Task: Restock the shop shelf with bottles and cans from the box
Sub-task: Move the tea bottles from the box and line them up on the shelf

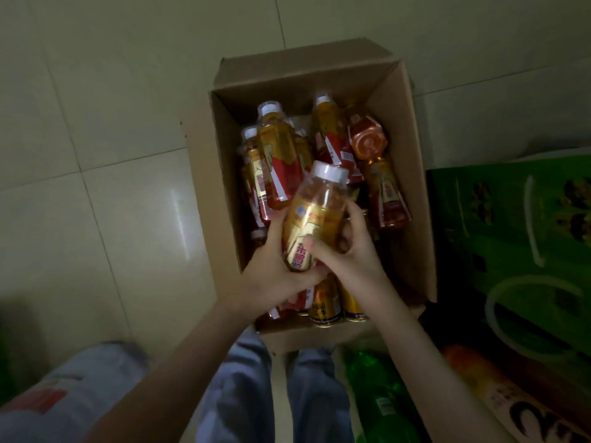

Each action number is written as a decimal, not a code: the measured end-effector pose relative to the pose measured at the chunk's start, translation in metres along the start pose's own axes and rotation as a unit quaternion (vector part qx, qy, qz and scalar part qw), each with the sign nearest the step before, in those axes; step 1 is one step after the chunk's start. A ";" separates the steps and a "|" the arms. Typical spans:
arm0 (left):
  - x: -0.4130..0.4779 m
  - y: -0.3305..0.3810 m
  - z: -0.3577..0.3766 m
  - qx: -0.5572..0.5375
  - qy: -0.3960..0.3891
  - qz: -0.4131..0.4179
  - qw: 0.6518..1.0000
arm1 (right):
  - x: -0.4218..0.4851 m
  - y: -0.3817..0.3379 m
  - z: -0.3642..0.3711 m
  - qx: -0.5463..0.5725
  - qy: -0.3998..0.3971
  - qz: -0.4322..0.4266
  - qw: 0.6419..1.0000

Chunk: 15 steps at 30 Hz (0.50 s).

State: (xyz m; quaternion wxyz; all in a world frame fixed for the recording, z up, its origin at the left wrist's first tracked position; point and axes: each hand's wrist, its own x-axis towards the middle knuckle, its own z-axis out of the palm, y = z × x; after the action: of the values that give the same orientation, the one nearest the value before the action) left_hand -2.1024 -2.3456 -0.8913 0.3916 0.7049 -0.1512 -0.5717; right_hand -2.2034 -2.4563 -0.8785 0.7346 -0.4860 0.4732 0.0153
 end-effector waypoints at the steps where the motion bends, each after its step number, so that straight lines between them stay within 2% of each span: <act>1: -0.004 -0.005 -0.007 -0.018 0.022 -0.011 1.000 | 0.008 0.001 0.005 0.005 -0.026 0.022 0.999; 3: -0.013 -0.015 -0.020 -0.049 0.071 -0.033 0.996 | 0.024 0.007 0.022 -0.030 -0.030 0.047 0.998; 4: -0.017 -0.018 -0.026 -0.054 0.098 -0.041 0.993 | 0.034 0.010 0.033 -0.094 0.004 0.031 0.995; 7: -0.029 -0.025 -0.046 -0.089 0.181 -0.069 0.977 | 0.065 0.006 0.066 -0.285 0.131 -0.075 0.947; 9: -0.036 -0.027 -0.063 -0.122 0.210 -0.081 0.967 | 0.091 -0.002 0.080 -0.350 0.169 -0.097 0.916; 13: -0.045 -0.022 -0.093 -0.123 0.233 -0.084 0.961 | 0.138 -0.006 0.082 -0.430 0.151 0.007 0.890; 15: -0.050 -0.013 -0.100 -0.122 0.234 -0.085 0.961 | 0.137 -0.016 0.079 -0.397 0.144 0.063 0.904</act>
State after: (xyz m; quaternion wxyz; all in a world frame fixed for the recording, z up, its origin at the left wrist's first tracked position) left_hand -2.0279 -2.2663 -0.8621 0.4485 0.7763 0.0761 -0.4363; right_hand -2.0664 -2.4666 -0.9583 0.4021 -0.7033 0.5584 0.1784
